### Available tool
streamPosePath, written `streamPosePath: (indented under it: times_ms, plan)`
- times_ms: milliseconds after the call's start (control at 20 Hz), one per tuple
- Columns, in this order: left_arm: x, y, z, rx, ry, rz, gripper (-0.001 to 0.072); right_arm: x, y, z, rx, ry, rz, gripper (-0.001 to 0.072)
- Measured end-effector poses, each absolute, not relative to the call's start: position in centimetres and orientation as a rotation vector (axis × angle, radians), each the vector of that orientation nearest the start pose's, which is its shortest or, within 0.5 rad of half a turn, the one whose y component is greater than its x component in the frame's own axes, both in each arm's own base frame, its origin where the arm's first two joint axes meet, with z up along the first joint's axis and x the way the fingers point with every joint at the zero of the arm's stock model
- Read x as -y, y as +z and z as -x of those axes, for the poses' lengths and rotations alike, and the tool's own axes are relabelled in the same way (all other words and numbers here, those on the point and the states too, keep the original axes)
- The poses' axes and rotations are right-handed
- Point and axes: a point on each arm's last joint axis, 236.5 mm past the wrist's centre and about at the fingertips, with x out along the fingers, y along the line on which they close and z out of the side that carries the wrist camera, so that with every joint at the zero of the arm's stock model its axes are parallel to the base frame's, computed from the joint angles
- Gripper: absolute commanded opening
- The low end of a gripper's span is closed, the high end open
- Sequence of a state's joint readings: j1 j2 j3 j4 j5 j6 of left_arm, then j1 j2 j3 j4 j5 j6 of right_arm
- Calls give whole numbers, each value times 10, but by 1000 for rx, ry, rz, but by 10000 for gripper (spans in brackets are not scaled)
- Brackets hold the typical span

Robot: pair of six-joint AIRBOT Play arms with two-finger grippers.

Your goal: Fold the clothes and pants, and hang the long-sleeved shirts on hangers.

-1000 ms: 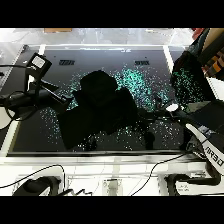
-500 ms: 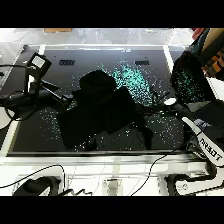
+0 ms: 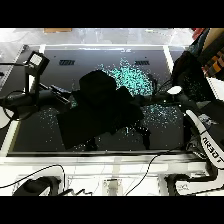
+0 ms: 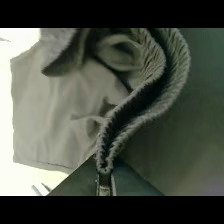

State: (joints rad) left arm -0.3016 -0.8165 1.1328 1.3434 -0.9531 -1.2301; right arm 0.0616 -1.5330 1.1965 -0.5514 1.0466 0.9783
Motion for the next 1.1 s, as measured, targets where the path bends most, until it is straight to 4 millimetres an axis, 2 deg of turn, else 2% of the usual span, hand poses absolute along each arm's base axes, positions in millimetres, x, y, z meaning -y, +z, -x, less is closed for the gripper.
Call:
streamPosePath:
  times_ms: [100,200,350,450,500,550,600,750,850,1100]
  plan:
    - [130,198,-342,-620,-471,-223,13,-194,37,-436,-1019,757,-443,21]
    - [99,174,-340,-718,-393,-207,12,-189,52,-434,-991,761,-391,21]
    - [55,110,-315,-959,-299,-123,13,-183,67,-431,-963,759,-336,21]
    - [39,63,-288,-1120,-272,-14,27,-182,72,-430,-954,758,-317,21]
    - [35,40,-273,-1191,-266,50,152,-181,73,-430,-952,757,-311,21]
    - [34,22,-260,-1245,-264,108,426,-180,73,-429,-951,755,-304,21]
    - [34,5,-247,-1294,-268,167,536,-180,74,-429,-950,755,-301,21]
    - [42,-32,-219,-1383,-271,326,533,-177,72,-429,-954,748,-279,22]
    - [48,-49,-205,-1420,-272,398,532,-175,71,-428,-955,745,-269,21]
    - [66,-82,-190,-1486,-293,543,533,-173,70,-428,-959,740,-255,22]
